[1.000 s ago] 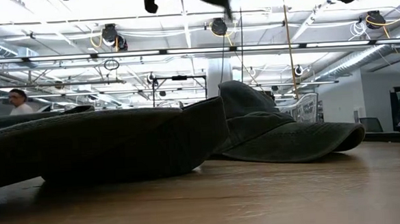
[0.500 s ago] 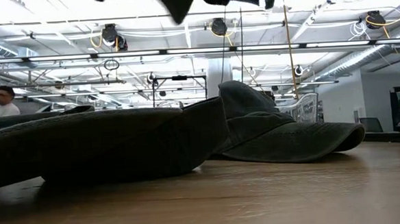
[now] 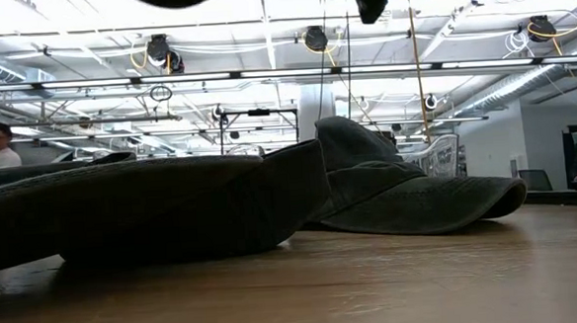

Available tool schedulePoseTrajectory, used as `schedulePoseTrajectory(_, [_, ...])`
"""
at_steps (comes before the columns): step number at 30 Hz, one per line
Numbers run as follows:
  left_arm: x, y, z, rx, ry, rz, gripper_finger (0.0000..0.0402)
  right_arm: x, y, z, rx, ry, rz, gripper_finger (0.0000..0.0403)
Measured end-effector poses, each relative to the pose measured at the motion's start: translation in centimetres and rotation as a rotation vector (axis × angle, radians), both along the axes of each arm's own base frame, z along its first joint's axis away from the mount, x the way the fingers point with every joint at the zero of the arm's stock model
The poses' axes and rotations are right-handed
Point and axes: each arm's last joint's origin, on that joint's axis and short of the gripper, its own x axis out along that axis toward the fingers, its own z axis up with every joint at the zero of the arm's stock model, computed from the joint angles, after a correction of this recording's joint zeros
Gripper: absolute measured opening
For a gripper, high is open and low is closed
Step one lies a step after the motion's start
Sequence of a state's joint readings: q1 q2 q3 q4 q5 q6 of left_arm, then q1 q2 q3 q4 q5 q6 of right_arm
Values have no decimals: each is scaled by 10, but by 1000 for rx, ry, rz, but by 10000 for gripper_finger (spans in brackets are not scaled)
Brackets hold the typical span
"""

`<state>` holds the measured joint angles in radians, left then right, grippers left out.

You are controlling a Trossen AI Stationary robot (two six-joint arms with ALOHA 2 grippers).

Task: Pick & Place hat
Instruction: Put the bottom right black cap into the left transparent bin

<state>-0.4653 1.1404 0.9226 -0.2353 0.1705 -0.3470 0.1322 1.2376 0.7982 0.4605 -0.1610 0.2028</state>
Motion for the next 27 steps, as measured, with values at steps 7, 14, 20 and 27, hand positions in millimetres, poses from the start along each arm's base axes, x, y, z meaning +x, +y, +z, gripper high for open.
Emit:
schedulePoseTrajectory(7, [13,6,-10,-4,55,53,8,0,1,4,55,-29,26,283])
schedulePoseTrajectory(14, [19,16,-11,-3,56,93,8,6,11,-7,75,18,102,282])
schedulePoseTrajectory(20, [22,20,-10,2,27,97,8,17,18,-15,98,-7,185,283])
schedulePoseTrajectory(27, [24,27,-10,2,30,123,8,40,27,-4,173,9,360,282])
